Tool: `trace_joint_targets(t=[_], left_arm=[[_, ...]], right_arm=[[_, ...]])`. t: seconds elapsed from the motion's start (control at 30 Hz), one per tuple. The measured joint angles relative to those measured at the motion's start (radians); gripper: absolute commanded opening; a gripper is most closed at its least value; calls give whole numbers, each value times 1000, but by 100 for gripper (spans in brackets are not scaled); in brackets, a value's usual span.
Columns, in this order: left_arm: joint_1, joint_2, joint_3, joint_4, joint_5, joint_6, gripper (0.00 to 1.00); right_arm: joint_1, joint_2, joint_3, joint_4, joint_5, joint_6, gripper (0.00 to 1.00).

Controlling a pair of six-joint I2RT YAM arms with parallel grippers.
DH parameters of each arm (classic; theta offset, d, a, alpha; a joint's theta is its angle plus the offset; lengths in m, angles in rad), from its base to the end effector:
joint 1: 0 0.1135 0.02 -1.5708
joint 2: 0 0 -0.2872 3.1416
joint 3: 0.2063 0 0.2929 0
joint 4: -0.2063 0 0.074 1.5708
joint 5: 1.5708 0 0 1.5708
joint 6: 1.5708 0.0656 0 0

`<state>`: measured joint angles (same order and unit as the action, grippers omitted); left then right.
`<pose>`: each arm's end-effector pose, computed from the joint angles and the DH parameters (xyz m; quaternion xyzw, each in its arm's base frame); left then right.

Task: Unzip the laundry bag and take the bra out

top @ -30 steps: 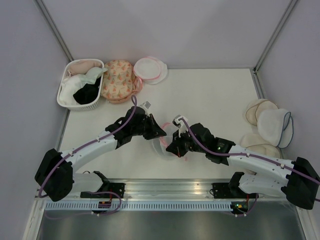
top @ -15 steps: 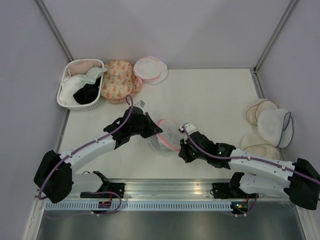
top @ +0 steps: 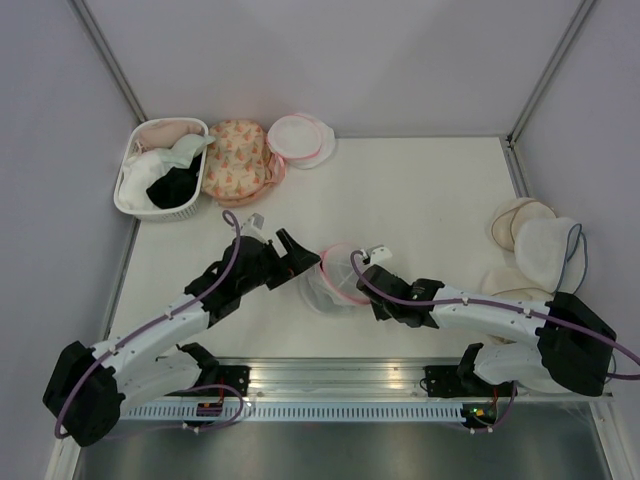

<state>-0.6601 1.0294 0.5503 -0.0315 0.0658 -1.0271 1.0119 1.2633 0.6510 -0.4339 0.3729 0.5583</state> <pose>0.2152 -0.1725 0.2126 -0.1410 0.8508 -0.3964 0.3147 0.1633 0.2161 0.1546 -0.1666 0.9356 0.0535 0.3068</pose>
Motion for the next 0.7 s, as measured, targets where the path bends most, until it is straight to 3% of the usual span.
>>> trace_joint_targets(t=[0.17,0.4,0.5,0.53,0.63,0.7], left_arm=[[3,-64,-20,16,-69,25,98],[3,57,70,5,-50,84,87],[0,114,136,-14,-32,120,70],[-3,130,156,-23,-29,135,52],[-10,160,192,-60,-24,179,12],[-14,172,207,-101,-27,206,9]], right_arm=[[0,8,0,-7,28,7,1],[0,-18,0,-8,37,8,0],[0,-30,0,-8,37,8,1],[0,-32,0,-8,37,8,1],[0,-32,0,-8,37,8,0],[0,-32,0,-8,37,8,0]])
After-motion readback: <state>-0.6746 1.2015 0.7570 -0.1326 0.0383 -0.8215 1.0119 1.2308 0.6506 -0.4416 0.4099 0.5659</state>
